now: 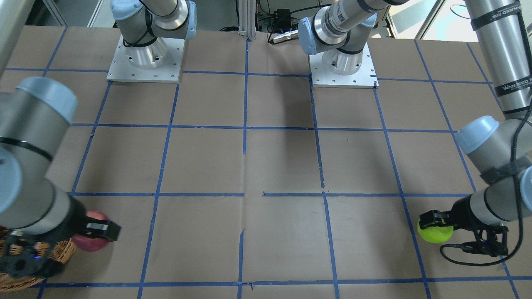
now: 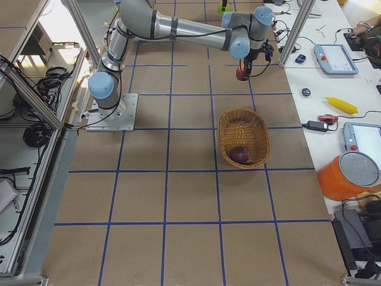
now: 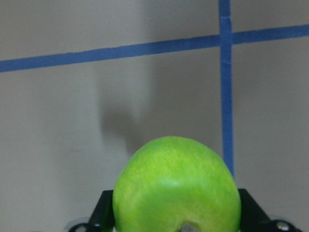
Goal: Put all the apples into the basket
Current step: 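Drop the red apple into the basket while the left carries the green apple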
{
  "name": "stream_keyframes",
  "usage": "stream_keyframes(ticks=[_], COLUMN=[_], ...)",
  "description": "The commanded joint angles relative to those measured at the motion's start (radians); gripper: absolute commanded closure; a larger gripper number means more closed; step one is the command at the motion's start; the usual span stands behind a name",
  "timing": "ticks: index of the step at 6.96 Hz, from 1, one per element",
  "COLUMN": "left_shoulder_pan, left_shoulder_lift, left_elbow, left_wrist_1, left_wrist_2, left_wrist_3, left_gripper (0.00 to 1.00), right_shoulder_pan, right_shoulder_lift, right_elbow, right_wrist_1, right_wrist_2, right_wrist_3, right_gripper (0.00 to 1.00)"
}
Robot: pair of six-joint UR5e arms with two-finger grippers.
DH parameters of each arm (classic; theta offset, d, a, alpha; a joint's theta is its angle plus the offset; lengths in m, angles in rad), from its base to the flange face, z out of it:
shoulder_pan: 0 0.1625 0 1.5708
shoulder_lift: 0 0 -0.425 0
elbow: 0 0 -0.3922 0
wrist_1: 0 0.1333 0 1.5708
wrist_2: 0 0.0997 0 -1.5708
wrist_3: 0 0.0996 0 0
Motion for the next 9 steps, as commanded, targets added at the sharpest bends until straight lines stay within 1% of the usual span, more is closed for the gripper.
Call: stream_keyframes(ticks=[1,2,3,4,5,6,7,8,9], left_shoulder_pan=[-0.128,-0.264,-0.406,-0.543,-0.655,-0.715,-0.749,-0.756,-0.756], left_shoulder_lift=[0.112,0.148,0.154,0.136,0.111,0.084,0.055,0.035,0.022], left_elbow=[-0.143,-0.175,-0.168,-0.162,-0.168,-0.162,-0.169,-0.168,-0.16], left_wrist_1=[-0.009,-0.008,0.002,0.021,0.108,0.12,0.152,0.176,0.177], left_wrist_2=[-0.005,-0.005,-0.01,-0.034,-0.052,-0.074,-0.113,-0.112,-0.103], left_wrist_3=[-0.305,-0.519,-0.735,-0.912,-0.997,-1.032,-1.038,-1.037,-1.034], left_gripper=[0.7,0.69,0.69,0.69,0.68,0.68,0.67,0.39,0.02], right_shoulder_pan=[-0.195,-0.252,-0.293,-0.316,-0.317,-0.317,-0.317,-0.318,-0.318], right_shoulder_lift=[0.057,0.094,0.121,0.15,0.161,0.162,0.165,0.163,0.16], right_elbow=[-0.008,-0.008,-0.004,-0.004,-0.004,0.005,0.015,0.022,0.022], right_wrist_1=[-0.009,-0.03,-0.064,-0.066,-0.051,-0.04,-0.012,-0.009,-0.006], right_wrist_2=[-0.025,-0.044,-0.045,-0.044,-0.044,-0.045,-0.045,-0.05,-0.05], right_wrist_3=[-0.261,-0.319,-0.373,-0.415,-0.404,-0.403,-0.406,-0.41,-0.412], right_gripper=[1.0,1.0,1.0,0.97,0.9,0.83,0.67,0.14,0.0])
